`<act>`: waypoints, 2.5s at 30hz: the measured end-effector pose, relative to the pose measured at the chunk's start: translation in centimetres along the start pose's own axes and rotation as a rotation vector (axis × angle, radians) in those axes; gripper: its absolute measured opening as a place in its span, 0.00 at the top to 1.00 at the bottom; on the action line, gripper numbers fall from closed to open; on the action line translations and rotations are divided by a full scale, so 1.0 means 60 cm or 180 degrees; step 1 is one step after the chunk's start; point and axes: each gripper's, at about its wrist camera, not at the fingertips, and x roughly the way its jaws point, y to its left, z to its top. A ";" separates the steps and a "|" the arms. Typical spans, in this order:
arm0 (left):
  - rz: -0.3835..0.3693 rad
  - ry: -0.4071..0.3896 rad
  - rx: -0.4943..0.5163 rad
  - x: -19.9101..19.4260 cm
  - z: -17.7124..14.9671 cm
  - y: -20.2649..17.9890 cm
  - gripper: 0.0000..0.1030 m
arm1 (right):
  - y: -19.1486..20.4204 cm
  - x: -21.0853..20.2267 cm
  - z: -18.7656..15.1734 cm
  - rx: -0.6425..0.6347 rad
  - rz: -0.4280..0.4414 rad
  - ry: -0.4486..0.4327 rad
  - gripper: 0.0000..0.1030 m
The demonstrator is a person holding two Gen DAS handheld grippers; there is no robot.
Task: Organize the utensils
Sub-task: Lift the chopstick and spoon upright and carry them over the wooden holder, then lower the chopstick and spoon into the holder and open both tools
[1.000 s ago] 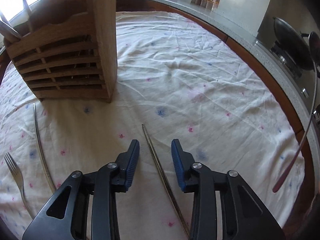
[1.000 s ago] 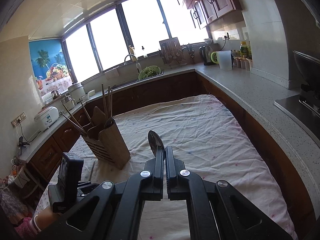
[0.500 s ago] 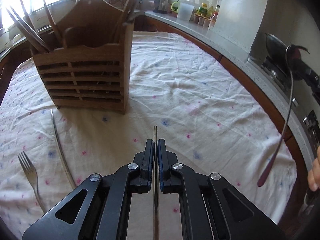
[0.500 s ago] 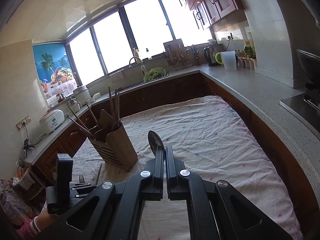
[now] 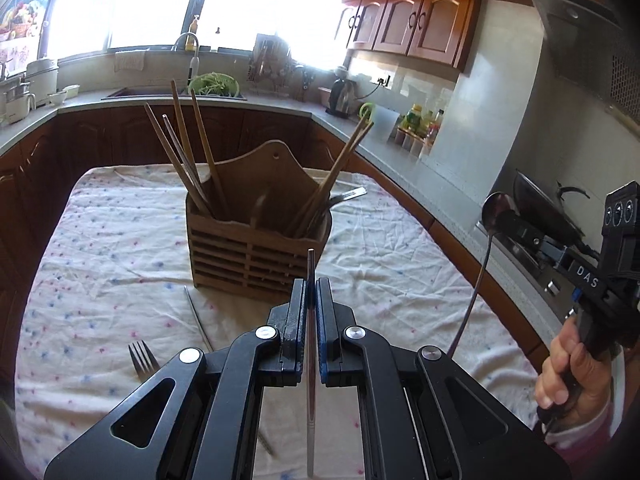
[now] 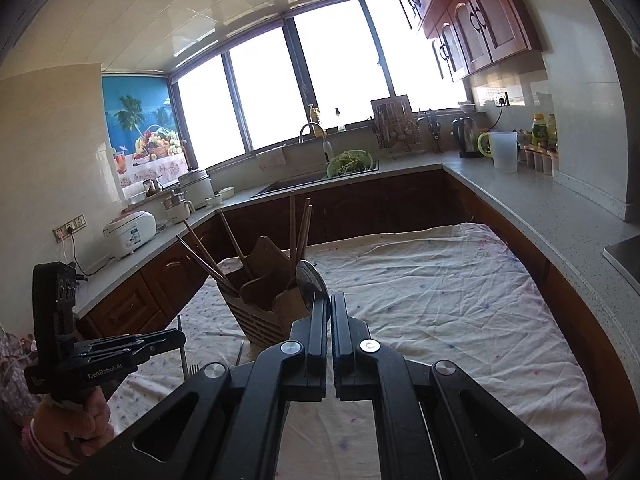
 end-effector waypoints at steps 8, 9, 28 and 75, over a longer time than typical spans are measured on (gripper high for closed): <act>0.0041 -0.0331 -0.0040 -0.042 0.043 0.025 0.97 | 0.040 0.026 0.034 -0.0113 0.0080 -0.0146 0.98; 0.0048 -0.0370 -0.0042 -0.046 0.049 0.027 0.97 | 0.043 0.029 0.038 -0.0123 0.0082 -0.0165 0.98; 0.0325 -0.1157 0.0167 -0.085 0.219 0.063 0.97 | 0.084 0.130 0.121 -0.0320 -0.0030 -0.0609 0.98; 0.0557 -0.0712 -0.0148 0.053 0.118 0.107 0.63 | 0.090 0.237 0.016 -0.0610 -0.0132 -0.0238 0.73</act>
